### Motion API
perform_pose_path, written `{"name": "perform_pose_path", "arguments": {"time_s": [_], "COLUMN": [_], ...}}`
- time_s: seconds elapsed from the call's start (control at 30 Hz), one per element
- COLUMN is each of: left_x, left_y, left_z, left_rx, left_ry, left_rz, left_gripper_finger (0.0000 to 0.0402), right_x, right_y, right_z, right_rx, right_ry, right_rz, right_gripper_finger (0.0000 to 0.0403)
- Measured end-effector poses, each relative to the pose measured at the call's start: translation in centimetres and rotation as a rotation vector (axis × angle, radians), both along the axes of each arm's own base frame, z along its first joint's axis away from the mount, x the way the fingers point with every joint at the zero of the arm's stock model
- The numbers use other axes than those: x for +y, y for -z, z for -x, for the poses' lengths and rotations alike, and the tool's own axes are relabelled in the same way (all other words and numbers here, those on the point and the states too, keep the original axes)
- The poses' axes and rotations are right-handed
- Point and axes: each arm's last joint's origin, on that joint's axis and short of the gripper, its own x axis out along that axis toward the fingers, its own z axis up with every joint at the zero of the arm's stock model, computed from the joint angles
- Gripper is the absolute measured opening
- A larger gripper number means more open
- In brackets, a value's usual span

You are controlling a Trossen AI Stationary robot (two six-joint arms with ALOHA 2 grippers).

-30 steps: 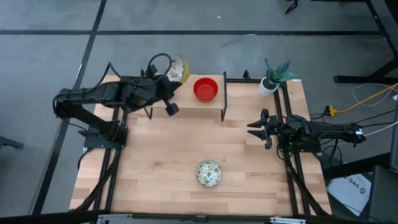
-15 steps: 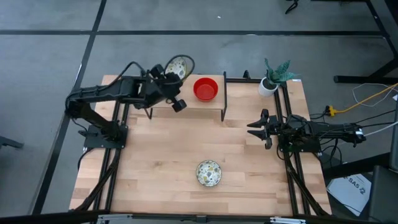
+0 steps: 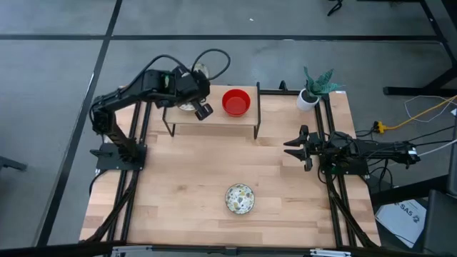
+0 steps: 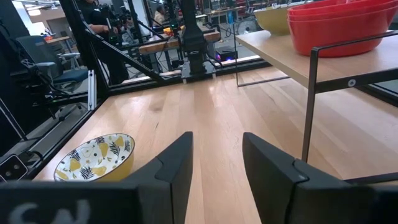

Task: Pick & Place Mini bowls
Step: Stack the top white patterned bowl on the white patterned bowl on the shelf

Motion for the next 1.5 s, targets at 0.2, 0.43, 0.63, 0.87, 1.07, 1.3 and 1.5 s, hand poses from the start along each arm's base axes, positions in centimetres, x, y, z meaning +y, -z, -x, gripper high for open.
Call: {"name": "perform_pose_path", "arguments": {"time_s": [0.2, 0.43, 0.63, 0.87, 1.07, 1.3, 1.5], "left_x": [0.7, 1.2, 2.3, 3.6, 4.0, 3.8, 3.9], "left_y": [0.6, 0.7, 0.7, 0.8, 0.7, 0.8, 0.7], "left_z": [0.8, 1.1, 1.4, 1.8, 2.0, 1.9, 2.0], "left_rx": [0.068, 0.091, 0.132, 0.146, 0.167, 0.199, 0.224], "left_ry": [-0.008, 0.061, 0.126, 0.140, 0.160, 0.287, 0.266], "left_rz": [0.137, 0.202, 0.209, 0.223, 0.207, 0.218, 0.172], "left_gripper_finger": [0.0003, 0.0003, 0.0003, 0.0003, 0.0003, 0.0003, 0.0003], "right_x": [0.0, 0.0, 0.0, 0.0, 0.0, 0.0, 0.0], "right_y": [0.0, 0.0, 0.0, 0.0, 0.0, 0.0, 0.0], "right_z": [0.0, 0.0, 0.0, 0.0, 0.0, 0.0, 0.0], "right_rx": [0.000, 0.000, 0.000, 0.000, 0.000, 0.000, 0.000], "right_ry": [0.000, 0.000, 0.000, 0.000, 0.000, 0.000, 0.000], "right_rz": [0.000, 0.000, 0.000, 0.000, 0.000, 0.000, 0.000], "right_gripper_finger": [0.0140, 0.0140, 0.0140, 0.0140, 0.0140, 0.0140, 0.0140]}}
